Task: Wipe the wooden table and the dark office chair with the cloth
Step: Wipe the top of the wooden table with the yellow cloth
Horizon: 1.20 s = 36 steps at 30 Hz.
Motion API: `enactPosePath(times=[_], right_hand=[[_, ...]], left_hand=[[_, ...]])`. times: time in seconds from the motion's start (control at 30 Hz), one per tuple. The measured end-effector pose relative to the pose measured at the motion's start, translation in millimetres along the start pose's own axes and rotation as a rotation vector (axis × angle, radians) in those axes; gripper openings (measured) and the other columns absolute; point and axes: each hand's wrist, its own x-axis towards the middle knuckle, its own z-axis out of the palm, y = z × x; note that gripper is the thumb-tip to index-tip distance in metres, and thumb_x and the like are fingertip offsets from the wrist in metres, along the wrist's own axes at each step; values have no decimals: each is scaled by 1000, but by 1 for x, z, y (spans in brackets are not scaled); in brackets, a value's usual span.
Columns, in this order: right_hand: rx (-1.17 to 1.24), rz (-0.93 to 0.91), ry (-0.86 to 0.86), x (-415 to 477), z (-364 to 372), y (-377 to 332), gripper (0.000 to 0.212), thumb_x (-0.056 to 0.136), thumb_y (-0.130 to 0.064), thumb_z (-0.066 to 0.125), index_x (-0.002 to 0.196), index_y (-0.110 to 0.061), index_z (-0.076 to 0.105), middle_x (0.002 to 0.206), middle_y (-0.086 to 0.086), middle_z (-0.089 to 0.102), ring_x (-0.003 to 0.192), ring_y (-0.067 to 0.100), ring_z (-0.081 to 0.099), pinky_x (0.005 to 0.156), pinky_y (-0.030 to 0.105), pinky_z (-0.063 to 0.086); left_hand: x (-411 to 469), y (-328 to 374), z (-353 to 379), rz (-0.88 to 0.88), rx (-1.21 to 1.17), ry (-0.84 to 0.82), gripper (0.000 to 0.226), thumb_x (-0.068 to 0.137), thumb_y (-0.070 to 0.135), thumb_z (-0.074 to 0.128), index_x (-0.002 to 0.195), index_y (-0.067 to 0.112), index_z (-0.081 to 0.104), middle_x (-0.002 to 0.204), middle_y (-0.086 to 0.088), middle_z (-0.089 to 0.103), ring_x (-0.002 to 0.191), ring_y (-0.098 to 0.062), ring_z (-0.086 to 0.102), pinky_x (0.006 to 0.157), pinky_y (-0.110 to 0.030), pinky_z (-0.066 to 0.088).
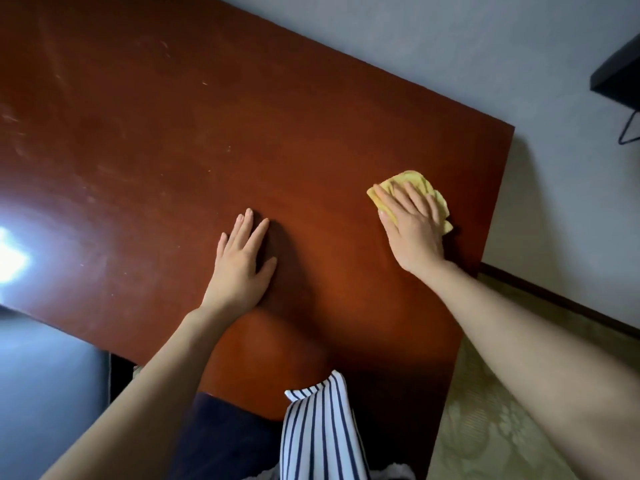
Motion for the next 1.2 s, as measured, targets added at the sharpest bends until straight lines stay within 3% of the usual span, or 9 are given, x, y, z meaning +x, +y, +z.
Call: enactPosePath(times=[0.07, 0.13, 0.4, 0.57, 0.67, 0.9, 1.07, 1.2], right_hand=[[29, 174, 38, 4, 8, -31, 44, 101, -42, 32, 146, -41, 31, 154, -8, 32, 146, 16, 16, 117, 44, 0], [11, 209, 37, -4, 15, -60, 45, 100, -44, 32, 145, -42, 31, 155, -8, 30, 146, 18, 15, 117, 47, -1], [4, -201, -73, -82, 31, -115, 45, 99, -45, 35, 144, -42, 34, 154, -5, 32, 145, 20, 19, 116, 48, 3], [-73, -473, -104, -145, 28, -90, 45, 98, -44, 37, 142, -41, 39, 150, -6, 40, 142, 19, 29, 114, 48, 10], [-89, -517, -127, -185, 27, -67, 46, 97, -45, 32, 142, -40, 38, 148, -6, 43, 140, 18, 33, 112, 49, 16], [11, -379, -93, -252, 22, -9, 45, 97, -42, 36, 141, -38, 40, 143, -12, 47, 137, 9, 36, 111, 44, 23], [33, -205, -63, -242, 12, 17, 47, 97, -47, 31, 141, -32, 35, 144, -10, 39, 137, 16, 35, 115, 40, 18], [77, 15, -90, -208, 6, 26, 48, 97, -46, 29, 144, -37, 24, 152, -9, 26, 145, 15, 18, 119, 40, 4]], left_hand=[[-2, 0, -7, -19, -13, -2, 62, 94, 19, 53, 149, 21, 25, 159, 1, 8, 146, -15, -2, 114, -34, -7], [-6, 2, -10, -28, -2, 15, 60, 94, 20, 53, 148, 24, 28, 158, 6, 9, 147, -18, -2, 115, -40, -6], [-73, 3, 5, -122, 42, 76, 60, 93, 26, 55, 148, 25, 29, 159, 3, 11, 147, -22, -2, 115, -43, -7], [-126, 15, 31, -141, 73, 145, 61, 93, 29, 55, 148, 23, 29, 160, 0, 2, 146, -25, -7, 115, -43, -7], [-146, 16, 40, -130, 112, 151, 61, 93, 32, 55, 148, 23, 30, 160, -1, 2, 146, -27, -7, 115, -46, -6], [-167, 19, 48, -172, 116, 154, 53, 94, 41, 51, 143, 24, 41, 160, 0, 4, 145, -29, -11, 114, -50, -4], [-178, 12, 47, -198, 105, 153, 51, 94, 42, 50, 142, 24, 42, 159, -1, 9, 146, -29, -8, 114, -51, -3], [-192, 0, 43, -232, 106, 104, 53, 96, 43, 44, 145, 26, 35, 160, 2, 6, 146, -25, -8, 115, -50, -5]])
